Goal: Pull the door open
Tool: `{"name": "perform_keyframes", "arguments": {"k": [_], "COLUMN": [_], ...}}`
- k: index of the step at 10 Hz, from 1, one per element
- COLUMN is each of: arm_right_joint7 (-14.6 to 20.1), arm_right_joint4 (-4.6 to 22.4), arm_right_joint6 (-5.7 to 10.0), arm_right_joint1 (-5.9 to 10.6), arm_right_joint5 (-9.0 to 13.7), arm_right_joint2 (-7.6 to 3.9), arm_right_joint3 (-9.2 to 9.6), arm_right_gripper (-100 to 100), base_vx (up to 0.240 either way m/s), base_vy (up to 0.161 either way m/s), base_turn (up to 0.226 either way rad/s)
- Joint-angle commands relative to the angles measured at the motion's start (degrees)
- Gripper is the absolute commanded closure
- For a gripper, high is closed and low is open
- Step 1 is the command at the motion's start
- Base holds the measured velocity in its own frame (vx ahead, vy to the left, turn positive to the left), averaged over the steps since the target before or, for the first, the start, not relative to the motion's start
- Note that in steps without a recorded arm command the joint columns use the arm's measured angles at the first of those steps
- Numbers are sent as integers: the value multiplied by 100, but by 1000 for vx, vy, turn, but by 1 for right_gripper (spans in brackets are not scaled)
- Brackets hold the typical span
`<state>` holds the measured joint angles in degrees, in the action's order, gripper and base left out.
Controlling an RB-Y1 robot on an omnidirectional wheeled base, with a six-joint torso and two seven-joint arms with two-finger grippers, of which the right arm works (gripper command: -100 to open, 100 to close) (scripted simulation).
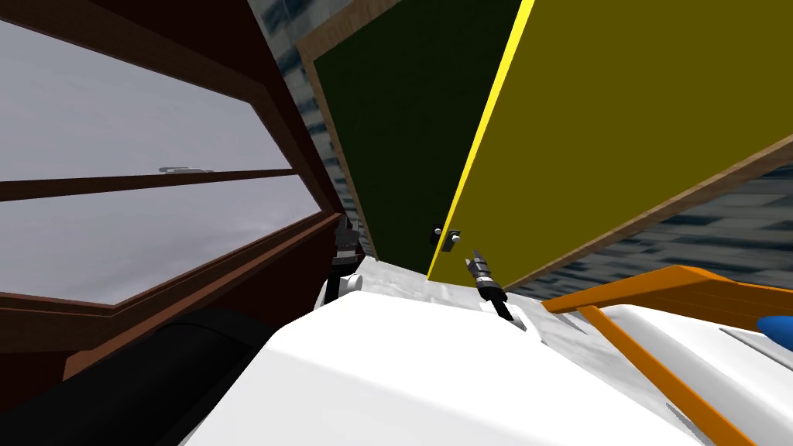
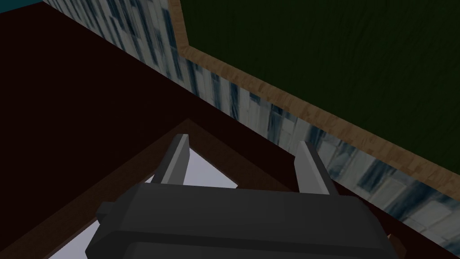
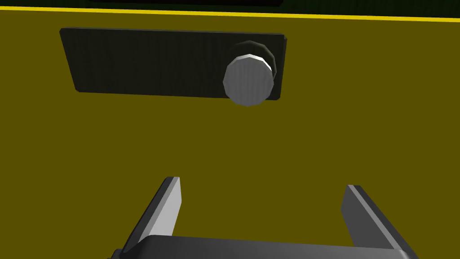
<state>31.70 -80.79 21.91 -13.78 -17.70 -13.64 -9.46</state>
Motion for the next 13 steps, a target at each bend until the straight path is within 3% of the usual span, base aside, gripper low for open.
{"name": "perform_keyframes", "arguments": {"k": [1, 5, 7, 8, 9, 13], "arm_right_joint7": [-84, -153, -170, -190, -190, -190], "arm_right_joint4": [134, 203, 174, 270, 270, 270], "arm_right_joint6": [-43, -44, -15, 20, 20, 20], "arm_right_joint1": [-12, 151, 293, 298, 298, 298], "arm_right_joint5": [56, 77, 64, 65, 65, 65], "arm_right_joint2": [-30, 25, 92, 87, 87, 87], "arm_right_joint3": [-161, -140, -24, -73, -73, -73], "arm_right_gripper": [-100, -100, -100, -100, 100, 100], "base_vx": [88, 179, 218, 101, -11, -25], "base_vy": [-80, -41, 61, 44, -7, -9], "base_turn": [-132, 36, 137, 23, -24, 4]}}
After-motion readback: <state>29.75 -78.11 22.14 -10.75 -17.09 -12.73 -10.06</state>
